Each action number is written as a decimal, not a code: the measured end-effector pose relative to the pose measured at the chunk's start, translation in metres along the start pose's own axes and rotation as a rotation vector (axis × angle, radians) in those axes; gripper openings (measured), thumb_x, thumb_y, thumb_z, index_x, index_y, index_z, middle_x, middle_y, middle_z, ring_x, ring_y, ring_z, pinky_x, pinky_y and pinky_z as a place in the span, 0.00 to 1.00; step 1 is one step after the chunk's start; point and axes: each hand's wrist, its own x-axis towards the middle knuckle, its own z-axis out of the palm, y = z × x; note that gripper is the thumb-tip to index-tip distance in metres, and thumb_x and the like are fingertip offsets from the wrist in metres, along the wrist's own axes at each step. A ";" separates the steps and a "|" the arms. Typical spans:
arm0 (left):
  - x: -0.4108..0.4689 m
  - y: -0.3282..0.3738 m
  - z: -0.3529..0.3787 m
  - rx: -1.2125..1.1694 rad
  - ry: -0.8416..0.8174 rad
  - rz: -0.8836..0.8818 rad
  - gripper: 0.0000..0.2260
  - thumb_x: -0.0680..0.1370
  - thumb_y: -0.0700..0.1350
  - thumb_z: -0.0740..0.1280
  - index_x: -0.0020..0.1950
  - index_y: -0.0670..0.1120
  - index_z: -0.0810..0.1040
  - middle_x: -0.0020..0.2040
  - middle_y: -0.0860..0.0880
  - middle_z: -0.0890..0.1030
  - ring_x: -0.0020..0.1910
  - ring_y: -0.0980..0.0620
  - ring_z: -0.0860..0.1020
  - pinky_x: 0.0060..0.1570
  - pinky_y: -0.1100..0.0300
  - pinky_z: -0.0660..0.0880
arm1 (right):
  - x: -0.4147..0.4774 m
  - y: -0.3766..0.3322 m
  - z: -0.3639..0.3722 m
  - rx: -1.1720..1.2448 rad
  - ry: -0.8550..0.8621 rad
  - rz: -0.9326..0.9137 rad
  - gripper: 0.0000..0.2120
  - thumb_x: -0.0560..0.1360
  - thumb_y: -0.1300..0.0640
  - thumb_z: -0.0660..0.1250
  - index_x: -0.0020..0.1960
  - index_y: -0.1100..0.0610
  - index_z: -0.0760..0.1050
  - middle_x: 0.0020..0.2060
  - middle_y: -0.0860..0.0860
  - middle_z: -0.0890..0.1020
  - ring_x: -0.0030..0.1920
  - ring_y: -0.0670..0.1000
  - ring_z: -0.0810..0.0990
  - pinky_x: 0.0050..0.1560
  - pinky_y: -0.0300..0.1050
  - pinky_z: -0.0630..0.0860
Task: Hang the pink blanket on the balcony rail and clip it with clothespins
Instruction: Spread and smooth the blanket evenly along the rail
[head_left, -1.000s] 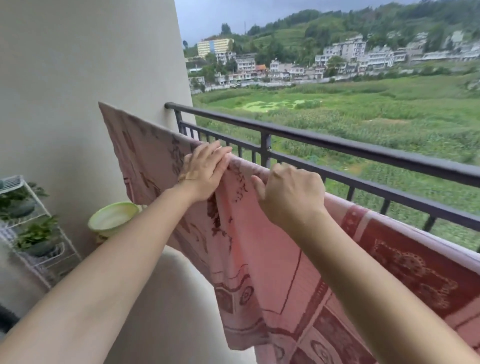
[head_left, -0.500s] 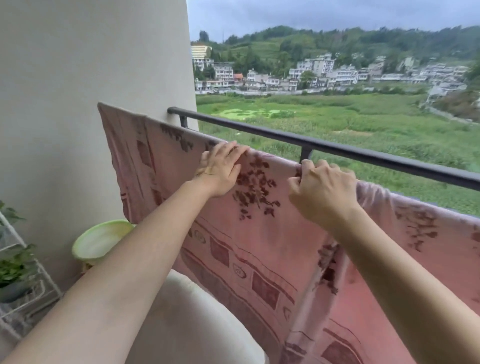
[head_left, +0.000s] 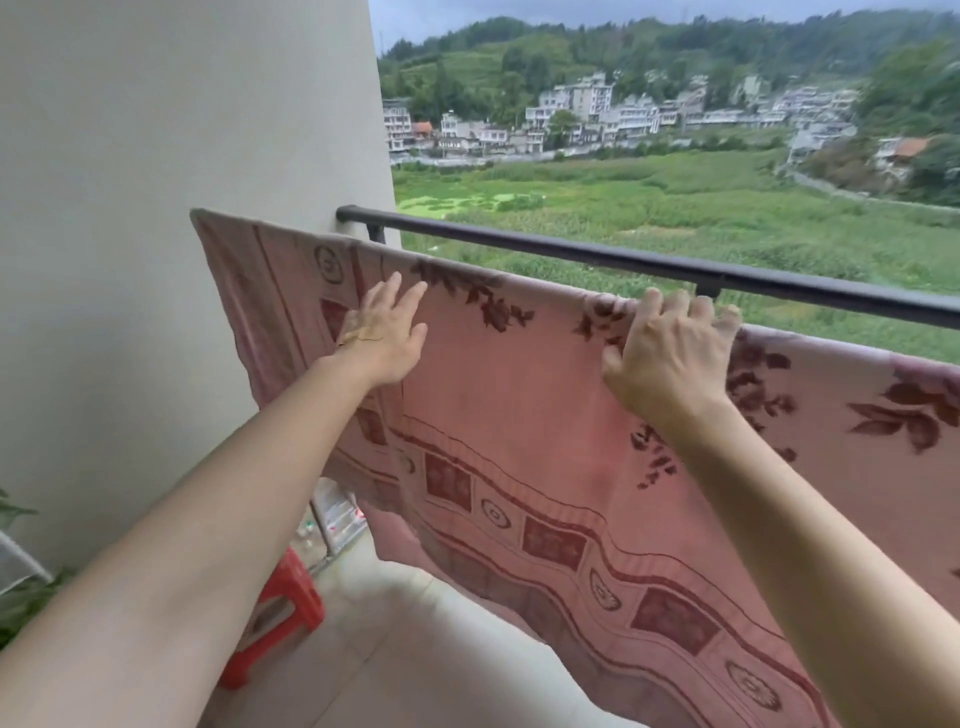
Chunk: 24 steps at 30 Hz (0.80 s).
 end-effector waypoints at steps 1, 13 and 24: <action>0.007 -0.017 0.004 -0.009 0.001 -0.014 0.26 0.82 0.52 0.54 0.79 0.55 0.50 0.80 0.50 0.45 0.78 0.49 0.45 0.73 0.42 0.50 | 0.007 -0.015 0.004 0.004 0.017 -0.009 0.25 0.74 0.44 0.60 0.62 0.60 0.70 0.56 0.62 0.77 0.58 0.63 0.74 0.65 0.64 0.64; 0.149 -0.279 0.006 -0.139 0.056 -0.287 0.30 0.81 0.56 0.57 0.79 0.52 0.48 0.80 0.49 0.48 0.78 0.47 0.50 0.75 0.47 0.52 | 0.141 -0.322 0.068 0.171 0.122 -0.215 0.18 0.71 0.47 0.64 0.53 0.60 0.73 0.46 0.58 0.79 0.46 0.60 0.77 0.53 0.56 0.68; 0.264 -0.471 0.025 -0.381 0.158 -0.493 0.29 0.81 0.54 0.58 0.77 0.41 0.55 0.76 0.41 0.61 0.75 0.43 0.61 0.72 0.50 0.59 | 0.217 -0.501 0.095 0.104 0.081 -0.292 0.17 0.72 0.47 0.63 0.54 0.58 0.71 0.46 0.56 0.78 0.44 0.58 0.76 0.46 0.52 0.66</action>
